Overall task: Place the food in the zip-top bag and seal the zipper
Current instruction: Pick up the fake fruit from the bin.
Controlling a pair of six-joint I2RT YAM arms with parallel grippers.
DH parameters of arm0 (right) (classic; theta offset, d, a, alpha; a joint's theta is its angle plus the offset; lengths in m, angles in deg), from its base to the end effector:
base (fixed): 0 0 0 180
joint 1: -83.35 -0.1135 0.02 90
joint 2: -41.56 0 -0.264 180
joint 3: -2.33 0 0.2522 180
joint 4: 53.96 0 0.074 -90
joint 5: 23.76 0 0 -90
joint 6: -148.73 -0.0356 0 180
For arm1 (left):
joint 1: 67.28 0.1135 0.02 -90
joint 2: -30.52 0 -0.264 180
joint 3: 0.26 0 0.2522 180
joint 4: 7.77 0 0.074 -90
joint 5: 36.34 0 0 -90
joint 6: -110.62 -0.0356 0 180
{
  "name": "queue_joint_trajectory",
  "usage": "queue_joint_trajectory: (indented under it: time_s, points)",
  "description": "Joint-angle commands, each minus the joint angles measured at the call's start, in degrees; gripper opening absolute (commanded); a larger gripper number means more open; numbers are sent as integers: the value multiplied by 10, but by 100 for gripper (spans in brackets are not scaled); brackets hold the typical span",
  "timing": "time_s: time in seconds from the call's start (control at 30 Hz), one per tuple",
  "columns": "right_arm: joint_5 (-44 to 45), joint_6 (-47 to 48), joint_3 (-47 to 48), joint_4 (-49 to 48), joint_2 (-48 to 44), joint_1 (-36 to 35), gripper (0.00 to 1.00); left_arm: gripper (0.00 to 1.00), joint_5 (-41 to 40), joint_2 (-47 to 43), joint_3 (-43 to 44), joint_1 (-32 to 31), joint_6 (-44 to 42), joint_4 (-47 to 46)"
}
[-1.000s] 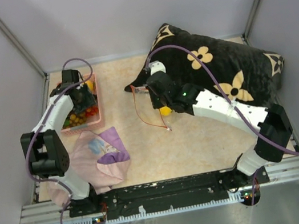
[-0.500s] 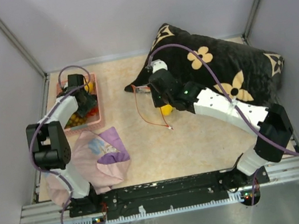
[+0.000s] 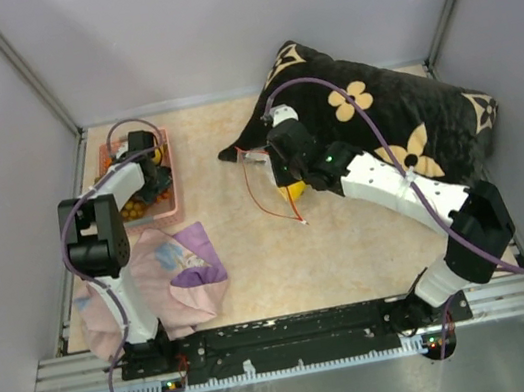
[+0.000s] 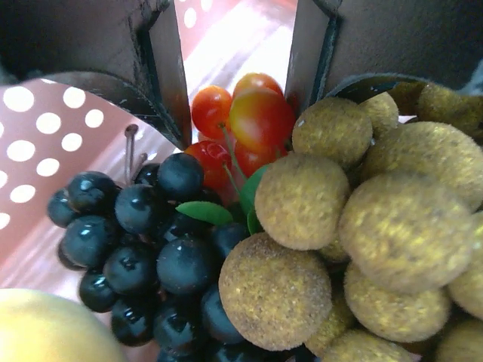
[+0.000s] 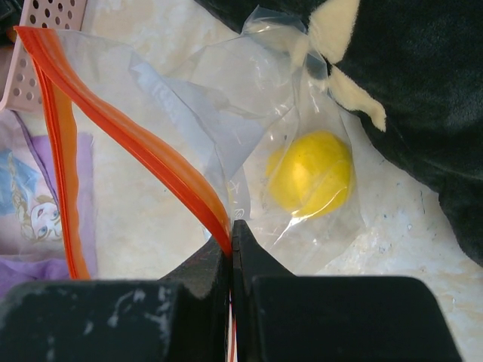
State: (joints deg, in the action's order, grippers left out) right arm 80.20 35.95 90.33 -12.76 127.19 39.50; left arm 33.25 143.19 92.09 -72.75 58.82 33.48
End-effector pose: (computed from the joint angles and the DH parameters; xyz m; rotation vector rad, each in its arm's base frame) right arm 0.2486 0.2269 0.3191 -0.2812 2.2318 0.3608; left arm 0.4087 -0.0267 0.1751 -0.8292 2.4115 0.1857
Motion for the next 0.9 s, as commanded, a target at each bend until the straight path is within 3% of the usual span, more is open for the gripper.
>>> queue_joint_trajectory:
  time_s: [0.0,0.13,0.57,0.87]
  points:
    - [-9,12,-2,-25,-10,10,0,57,3,33,-5,-2,5,9]
    - [-13,13,-4,-29,-11,13,0,55,12,38,-11,-2,-3,9]
    - [-17,15,-3,-34,-14,16,0,20,41,-64,-29,-3,-66,31]
    - [-18,12,-1,-33,-22,17,0,16,78,-139,-29,-3,-112,63]
